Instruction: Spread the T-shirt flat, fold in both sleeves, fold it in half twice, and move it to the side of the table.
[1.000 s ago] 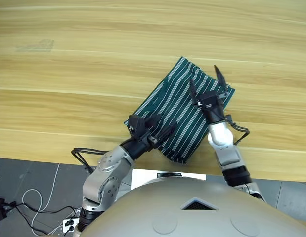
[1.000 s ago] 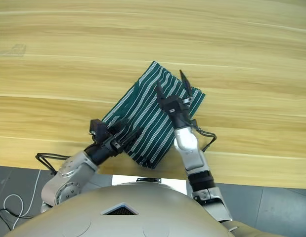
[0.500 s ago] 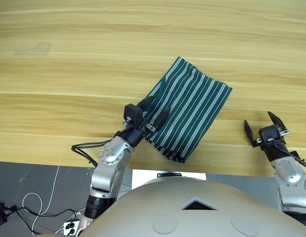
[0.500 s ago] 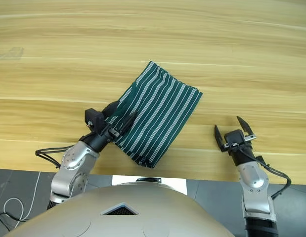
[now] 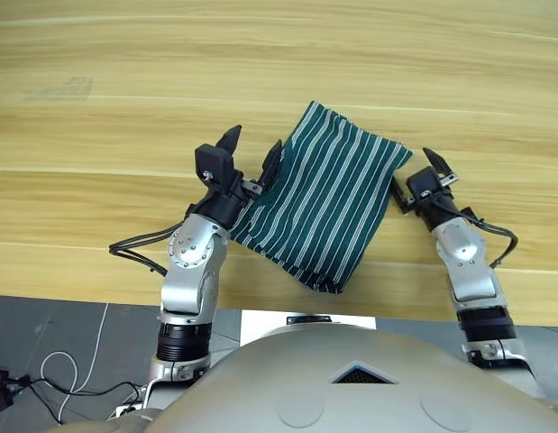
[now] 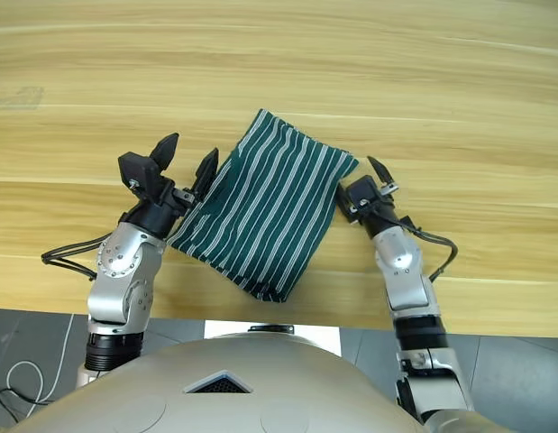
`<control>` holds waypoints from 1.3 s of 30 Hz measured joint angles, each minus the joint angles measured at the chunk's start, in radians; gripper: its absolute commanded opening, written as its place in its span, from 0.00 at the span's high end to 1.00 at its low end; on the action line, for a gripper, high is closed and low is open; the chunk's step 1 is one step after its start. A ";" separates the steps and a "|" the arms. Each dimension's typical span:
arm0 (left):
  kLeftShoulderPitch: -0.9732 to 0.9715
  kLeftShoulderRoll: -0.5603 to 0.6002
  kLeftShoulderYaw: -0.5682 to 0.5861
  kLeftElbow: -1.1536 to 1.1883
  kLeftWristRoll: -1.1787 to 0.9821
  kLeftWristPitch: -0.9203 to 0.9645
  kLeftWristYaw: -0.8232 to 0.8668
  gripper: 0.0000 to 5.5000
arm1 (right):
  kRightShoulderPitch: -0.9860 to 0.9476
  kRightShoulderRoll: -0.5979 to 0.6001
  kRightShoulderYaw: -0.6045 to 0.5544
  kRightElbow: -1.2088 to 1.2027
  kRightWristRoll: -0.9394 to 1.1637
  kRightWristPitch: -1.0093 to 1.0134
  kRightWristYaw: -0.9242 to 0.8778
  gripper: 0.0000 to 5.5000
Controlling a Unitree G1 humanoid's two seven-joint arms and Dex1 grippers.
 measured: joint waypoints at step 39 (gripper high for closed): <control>0.209 -0.020 -0.044 -0.027 -0.007 0.230 0.044 0.31 | 0.016 0.045 -0.180 -0.121 0.063 -0.095 -0.197 0.33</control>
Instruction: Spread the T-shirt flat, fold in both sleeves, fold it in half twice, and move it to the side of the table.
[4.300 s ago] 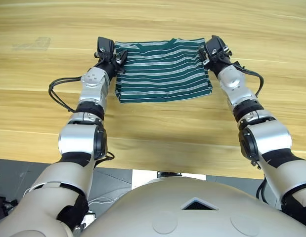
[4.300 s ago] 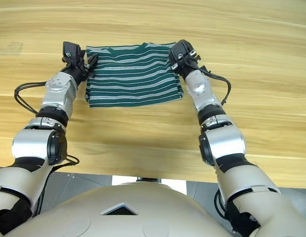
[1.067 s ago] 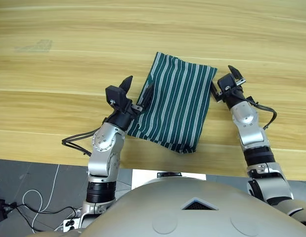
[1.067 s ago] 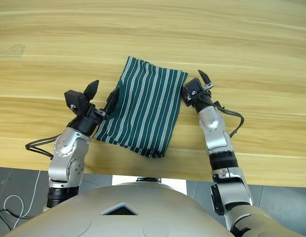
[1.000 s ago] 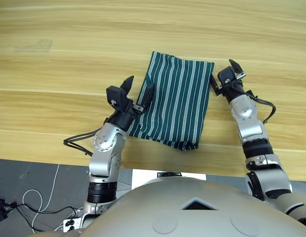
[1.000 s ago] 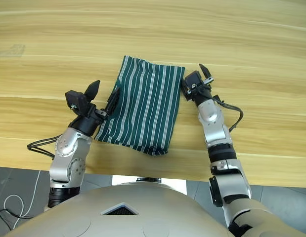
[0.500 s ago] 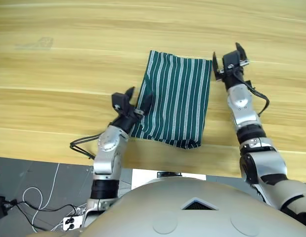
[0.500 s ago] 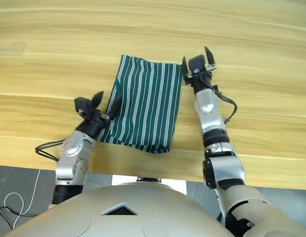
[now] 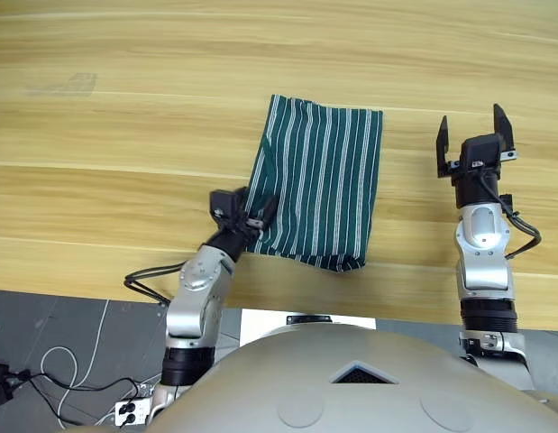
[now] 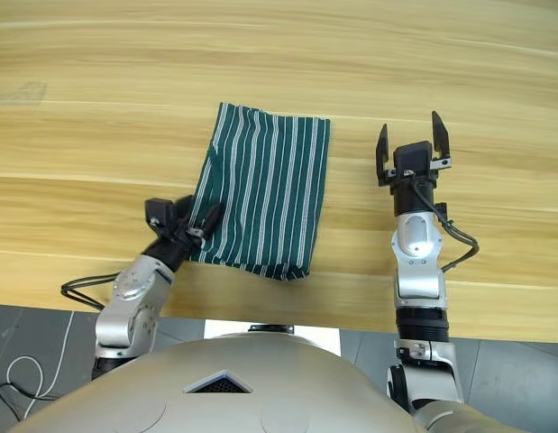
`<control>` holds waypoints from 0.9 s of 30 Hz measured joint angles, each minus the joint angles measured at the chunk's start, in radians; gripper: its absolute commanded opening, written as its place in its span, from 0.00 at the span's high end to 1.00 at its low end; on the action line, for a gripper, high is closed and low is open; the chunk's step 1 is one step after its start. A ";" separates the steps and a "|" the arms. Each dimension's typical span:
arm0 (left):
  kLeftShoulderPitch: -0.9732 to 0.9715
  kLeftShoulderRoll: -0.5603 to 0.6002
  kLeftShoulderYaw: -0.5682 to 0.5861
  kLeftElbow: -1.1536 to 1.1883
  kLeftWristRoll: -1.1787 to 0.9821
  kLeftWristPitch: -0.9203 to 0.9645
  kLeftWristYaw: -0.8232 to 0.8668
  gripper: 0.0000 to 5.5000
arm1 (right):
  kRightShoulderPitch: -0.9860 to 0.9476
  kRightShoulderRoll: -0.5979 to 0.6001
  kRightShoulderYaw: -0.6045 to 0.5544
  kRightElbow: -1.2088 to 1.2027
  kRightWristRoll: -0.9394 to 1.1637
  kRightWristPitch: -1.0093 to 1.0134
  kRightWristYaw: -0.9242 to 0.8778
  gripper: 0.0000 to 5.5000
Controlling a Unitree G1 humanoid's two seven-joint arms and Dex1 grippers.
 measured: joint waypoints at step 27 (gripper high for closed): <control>0.098 -0.025 -0.080 -0.093 -0.040 0.044 0.017 0.31 | -0.048 -0.008 0.040 0.165 -0.123 -0.043 -0.050 0.33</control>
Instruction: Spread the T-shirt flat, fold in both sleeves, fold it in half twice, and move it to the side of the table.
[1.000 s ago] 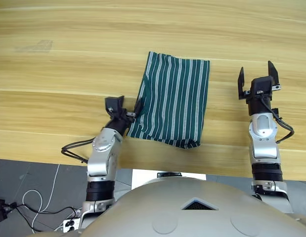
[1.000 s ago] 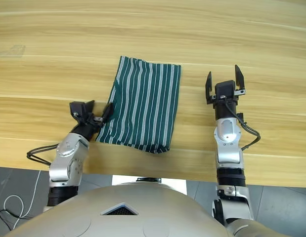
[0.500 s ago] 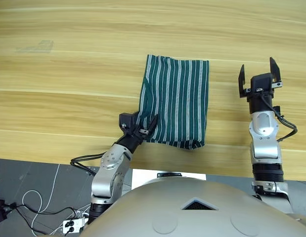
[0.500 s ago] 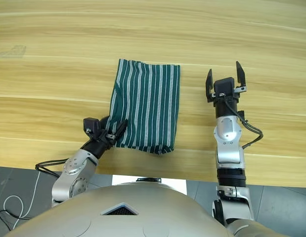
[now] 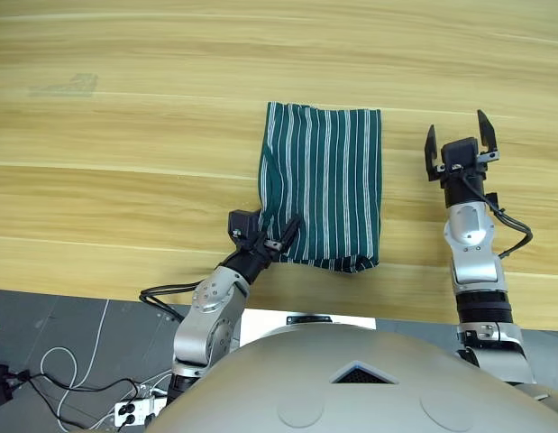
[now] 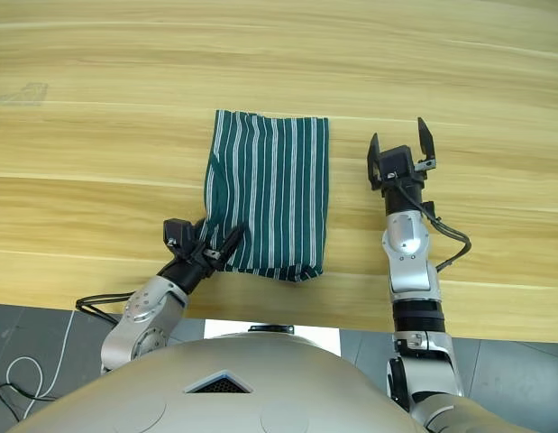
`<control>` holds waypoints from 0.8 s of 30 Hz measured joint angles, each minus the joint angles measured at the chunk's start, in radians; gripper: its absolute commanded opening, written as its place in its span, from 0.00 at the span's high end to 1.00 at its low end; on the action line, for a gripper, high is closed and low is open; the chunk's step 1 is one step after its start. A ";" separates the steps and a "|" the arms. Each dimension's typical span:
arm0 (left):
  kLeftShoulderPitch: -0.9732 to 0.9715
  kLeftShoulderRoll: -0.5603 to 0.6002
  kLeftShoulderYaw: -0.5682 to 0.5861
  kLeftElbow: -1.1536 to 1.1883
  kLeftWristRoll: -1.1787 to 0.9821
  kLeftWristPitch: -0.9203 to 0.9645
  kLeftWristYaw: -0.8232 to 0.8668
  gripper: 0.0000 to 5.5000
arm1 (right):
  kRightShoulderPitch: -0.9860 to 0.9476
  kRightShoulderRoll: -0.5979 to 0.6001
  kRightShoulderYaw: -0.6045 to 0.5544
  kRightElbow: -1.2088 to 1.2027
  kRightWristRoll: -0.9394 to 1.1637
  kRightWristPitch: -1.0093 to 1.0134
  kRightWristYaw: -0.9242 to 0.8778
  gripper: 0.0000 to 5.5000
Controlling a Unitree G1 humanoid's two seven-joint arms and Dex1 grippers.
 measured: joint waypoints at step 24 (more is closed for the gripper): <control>-0.093 0.220 0.233 0.027 0.210 -0.333 -0.023 0.31 | 0.293 -0.256 0.065 -0.114 -0.076 -0.264 0.143 0.33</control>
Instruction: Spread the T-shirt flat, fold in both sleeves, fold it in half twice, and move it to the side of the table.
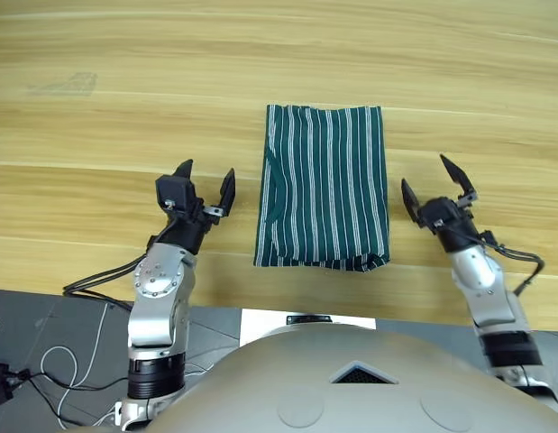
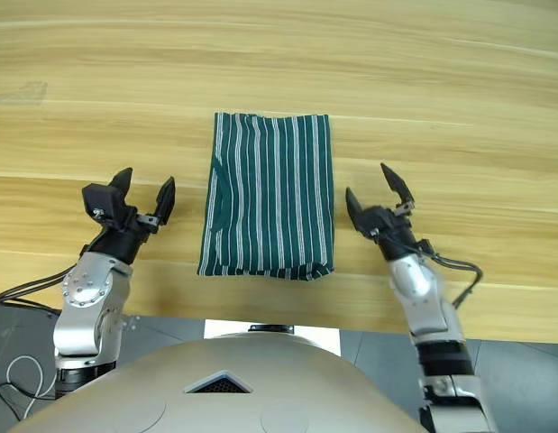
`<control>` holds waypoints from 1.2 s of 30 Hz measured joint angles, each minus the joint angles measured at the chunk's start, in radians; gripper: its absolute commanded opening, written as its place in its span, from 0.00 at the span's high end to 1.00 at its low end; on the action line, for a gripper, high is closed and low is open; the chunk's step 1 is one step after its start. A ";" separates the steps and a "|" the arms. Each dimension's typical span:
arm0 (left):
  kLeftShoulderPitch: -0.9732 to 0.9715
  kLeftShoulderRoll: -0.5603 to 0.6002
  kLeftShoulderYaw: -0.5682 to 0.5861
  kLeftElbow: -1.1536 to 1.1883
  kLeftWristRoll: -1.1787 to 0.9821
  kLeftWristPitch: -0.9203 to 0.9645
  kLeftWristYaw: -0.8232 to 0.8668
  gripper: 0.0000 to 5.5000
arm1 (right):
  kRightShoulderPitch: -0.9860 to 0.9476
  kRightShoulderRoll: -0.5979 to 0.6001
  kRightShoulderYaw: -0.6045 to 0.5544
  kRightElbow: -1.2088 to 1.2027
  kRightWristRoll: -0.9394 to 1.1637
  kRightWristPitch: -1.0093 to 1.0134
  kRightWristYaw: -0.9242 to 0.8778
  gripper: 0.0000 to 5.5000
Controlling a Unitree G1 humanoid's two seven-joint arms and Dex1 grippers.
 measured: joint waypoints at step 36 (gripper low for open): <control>-0.346 0.643 -0.407 0.379 0.554 -0.826 -0.235 0.31 | -0.116 -0.333 0.207 0.065 -0.128 -0.470 0.189 0.33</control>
